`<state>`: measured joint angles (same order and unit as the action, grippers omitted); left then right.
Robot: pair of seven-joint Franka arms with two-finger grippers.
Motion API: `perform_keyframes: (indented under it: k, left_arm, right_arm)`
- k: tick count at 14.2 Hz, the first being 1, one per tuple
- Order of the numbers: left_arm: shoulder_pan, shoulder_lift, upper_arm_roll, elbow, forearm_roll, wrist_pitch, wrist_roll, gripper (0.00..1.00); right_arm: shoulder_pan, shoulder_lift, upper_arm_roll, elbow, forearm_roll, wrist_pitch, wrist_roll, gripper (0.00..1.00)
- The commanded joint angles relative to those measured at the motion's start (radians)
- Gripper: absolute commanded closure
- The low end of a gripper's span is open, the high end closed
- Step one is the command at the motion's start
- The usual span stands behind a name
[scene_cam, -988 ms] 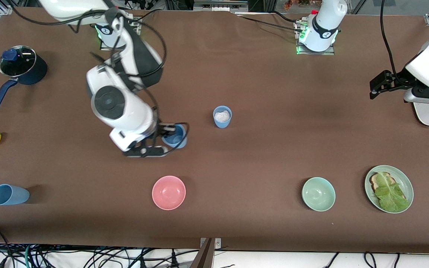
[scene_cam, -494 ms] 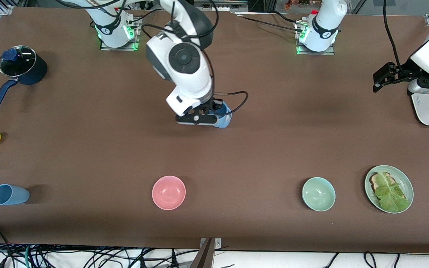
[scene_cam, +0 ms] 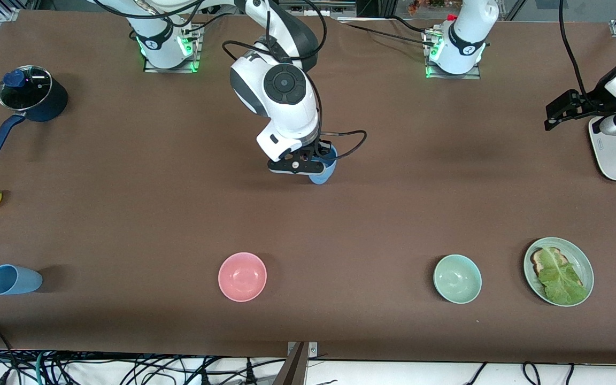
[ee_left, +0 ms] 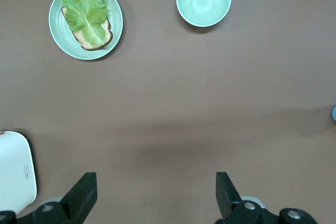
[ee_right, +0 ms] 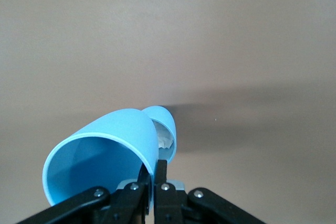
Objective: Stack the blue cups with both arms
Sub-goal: 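Lower the held cup into the standing cup and open the right gripper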
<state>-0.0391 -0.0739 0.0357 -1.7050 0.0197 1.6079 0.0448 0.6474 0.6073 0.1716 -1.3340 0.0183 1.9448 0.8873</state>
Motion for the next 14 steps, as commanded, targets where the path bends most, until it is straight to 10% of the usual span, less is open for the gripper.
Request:
perform_keyframes:
  k: [1,14]
  left_arm:
    - [0.005,-0.004,0.0,-0.005,-0.029,-0.008,0.001,0.0]
    - [0.001,0.013,-0.005,0.033,-0.027,-0.02,-0.003,0.0]
  right_arm:
    - [0.008,-0.067,-0.009,-0.086,0.028,0.022,0.015,1.0]
    - [0.034,-0.093,-0.004,-0.18,0.031,0.08,0.07,1.0]
